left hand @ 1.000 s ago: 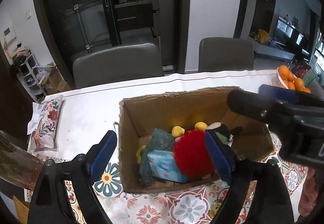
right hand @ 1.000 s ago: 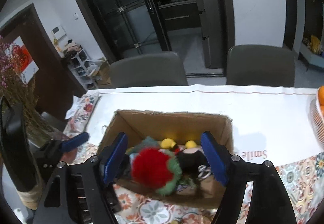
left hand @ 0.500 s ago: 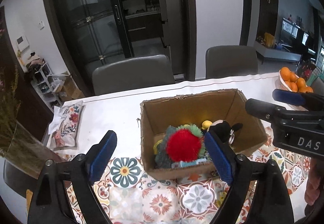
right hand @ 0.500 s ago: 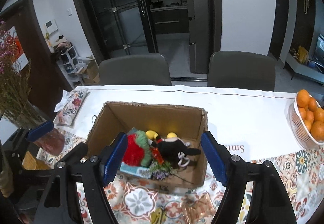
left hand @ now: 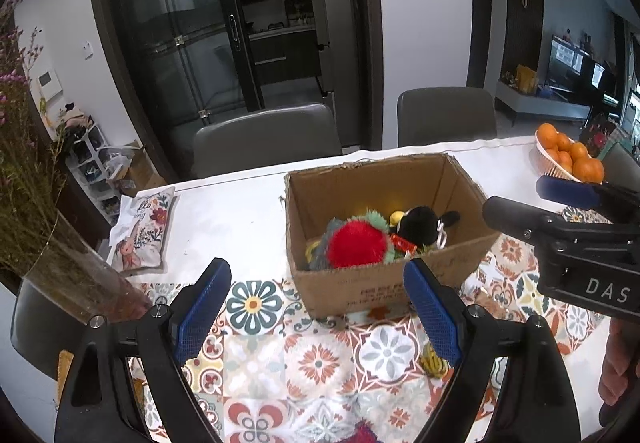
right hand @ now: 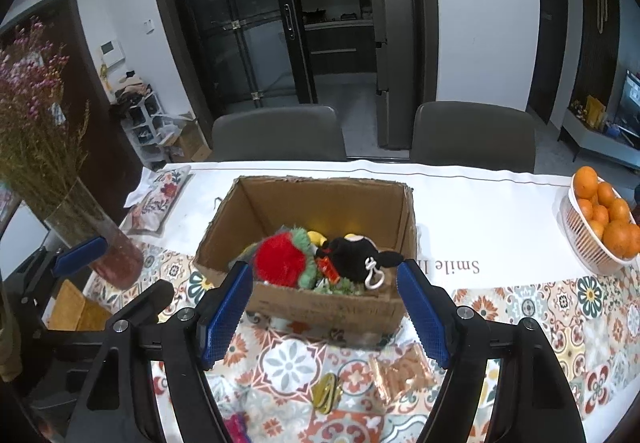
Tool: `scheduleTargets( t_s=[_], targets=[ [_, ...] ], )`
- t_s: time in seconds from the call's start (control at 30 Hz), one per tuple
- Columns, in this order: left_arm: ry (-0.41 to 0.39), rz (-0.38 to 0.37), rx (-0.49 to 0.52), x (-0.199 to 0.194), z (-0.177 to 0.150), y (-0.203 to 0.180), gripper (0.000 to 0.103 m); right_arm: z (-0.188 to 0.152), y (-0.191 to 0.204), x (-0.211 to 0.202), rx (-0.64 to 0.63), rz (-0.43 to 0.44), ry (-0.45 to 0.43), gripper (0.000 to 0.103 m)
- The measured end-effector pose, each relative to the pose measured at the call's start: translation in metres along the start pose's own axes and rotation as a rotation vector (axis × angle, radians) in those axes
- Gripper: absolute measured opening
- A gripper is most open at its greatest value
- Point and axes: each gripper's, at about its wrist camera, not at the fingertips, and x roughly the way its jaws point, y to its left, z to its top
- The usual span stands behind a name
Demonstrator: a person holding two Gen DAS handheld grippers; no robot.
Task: Organize soft objects
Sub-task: 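Move both open tools away from the box toward the table items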
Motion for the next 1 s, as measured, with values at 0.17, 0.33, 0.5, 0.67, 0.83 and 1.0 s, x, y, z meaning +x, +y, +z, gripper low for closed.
scheduleTargets(
  t_s=[0.17, 0.33, 0.5, 0.67, 0.83, 1.0],
  targets=[
    [0.010, 0.000, 0.000, -0.009, -0.012, -0.002, 0.089, -0.010, -0.004, -0.007, -0.003, -0.020, 0.001, 0.076],
    [0.031, -0.022, -0.017, -0.013, -0.026, -0.012, 0.089, -0.019, -0.015, -0.009, -0.002, -0.030, 0.011, 0.076],
    [0.057, -0.048, -0.021, -0.011, -0.039, -0.028, 0.089, -0.031, -0.029, -0.008, -0.015, -0.028, 0.028, 0.076],
    [0.084, -0.063, -0.031, -0.002, -0.051, -0.046, 0.089, -0.047, -0.045, -0.004, -0.015, -0.020, 0.055, 0.076],
    [0.122, -0.068, -0.036, 0.011, -0.065, -0.061, 0.089, -0.064, -0.058, 0.008, -0.010, 0.002, 0.104, 0.076],
    [0.154, -0.081, -0.042, 0.025, -0.081, -0.076, 0.089, -0.081, -0.069, 0.024, -0.013, 0.026, 0.159, 0.076]
  ],
)
